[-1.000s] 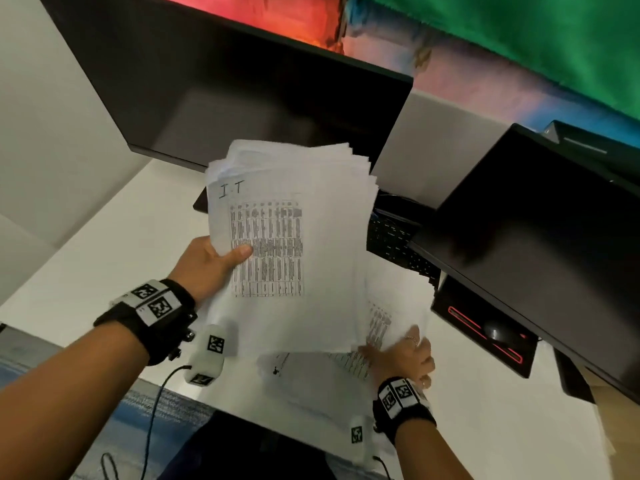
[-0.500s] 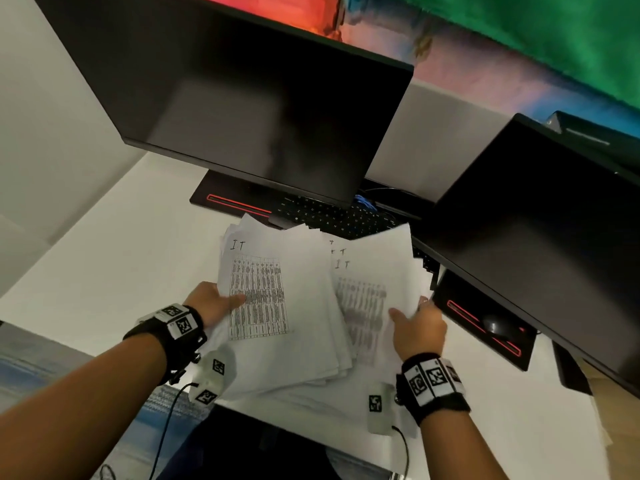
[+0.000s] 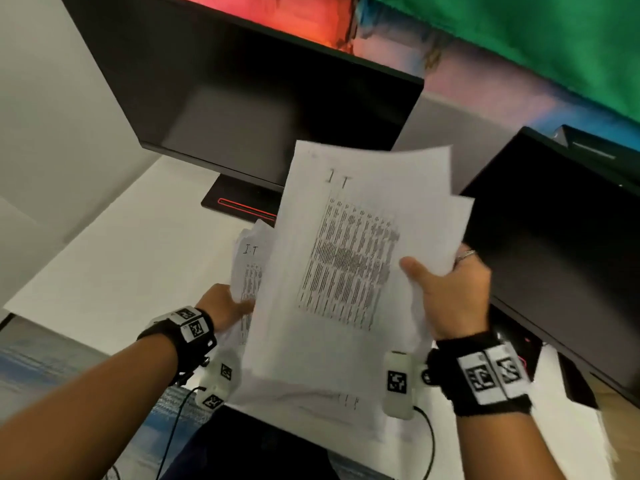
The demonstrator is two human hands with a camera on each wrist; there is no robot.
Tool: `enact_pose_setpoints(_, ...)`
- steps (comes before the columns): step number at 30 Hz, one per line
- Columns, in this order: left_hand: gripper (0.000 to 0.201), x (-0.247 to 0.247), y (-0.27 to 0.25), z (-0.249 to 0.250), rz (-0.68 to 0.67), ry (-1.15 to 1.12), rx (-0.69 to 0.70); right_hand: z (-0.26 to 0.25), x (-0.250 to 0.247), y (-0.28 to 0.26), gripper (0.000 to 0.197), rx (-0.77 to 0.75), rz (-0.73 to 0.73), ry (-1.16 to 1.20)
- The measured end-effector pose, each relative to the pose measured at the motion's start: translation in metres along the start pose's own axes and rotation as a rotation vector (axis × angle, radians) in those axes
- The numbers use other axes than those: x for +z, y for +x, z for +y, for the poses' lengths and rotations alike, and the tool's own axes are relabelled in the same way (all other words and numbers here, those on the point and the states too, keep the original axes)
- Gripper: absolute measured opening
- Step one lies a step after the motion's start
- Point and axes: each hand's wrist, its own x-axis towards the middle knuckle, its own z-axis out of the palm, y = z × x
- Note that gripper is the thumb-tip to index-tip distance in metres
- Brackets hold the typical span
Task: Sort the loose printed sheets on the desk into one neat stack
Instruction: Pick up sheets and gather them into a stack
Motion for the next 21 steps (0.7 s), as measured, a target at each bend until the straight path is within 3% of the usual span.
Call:
enact_pose_setpoints(2, 0.033, 0.000, 0.000, 0.001, -0.027, -0.025, -0.016, 0.036, 0.028, 0.002, 0.057, 0.144, -0.036, -0.068)
enact_pose_setpoints(4, 0.072, -0.001, 0.003, -0.002, -0.032, -0.132, -0.073, 0.076, 0.054, 0.006, 0.071, 0.249, -0.071, -0.163)
enact_pose_setpoints(7, 0.114, 0.003, 0.019, -0.015, -0.056, -0.307, -0.137, 0.120, 0.081, 0.008, 0.069, 0.332, -0.133, -0.299)
enact_pose_setpoints(9, 0.100, 0.005, 0.016, -0.010, -0.057, -0.335, -0.125, 0.136, 0.096, 0.003, 0.067, 0.276, -0.235, -0.417)
enact_pose_setpoints(11, 0.057, 0.007, 0.008, -0.001, -0.045, -0.155, -0.034, 0.146, 0.104, -0.004, 0.062, 0.149, -0.314, -0.524)
enact_pose_setpoints(13, 0.037, 0.011, 0.009, -0.001, 0.020, 0.047, 0.025, 0.152, 0.096, -0.003, 0.069, 0.174, -0.215, -0.619)
enact_pose_setpoints(15, 0.033, 0.012, 0.008, 0.000, 0.043, 0.078, 0.047, 0.159, 0.073, -0.001, 0.084, 0.389, -0.059, -0.735)
enact_pose_setpoints(17, 0.033, 0.012, 0.008, 0.000, 0.043, 0.065, 0.048, 0.167, 0.052, -0.003, 0.097, 0.542, -0.028, -0.744)
enact_pose_setpoints(21, 0.029, 0.011, 0.006, 0.002, 0.036, 0.068, 0.057, 0.182, 0.039, -0.002, 0.109, 0.537, -0.018, -0.673)
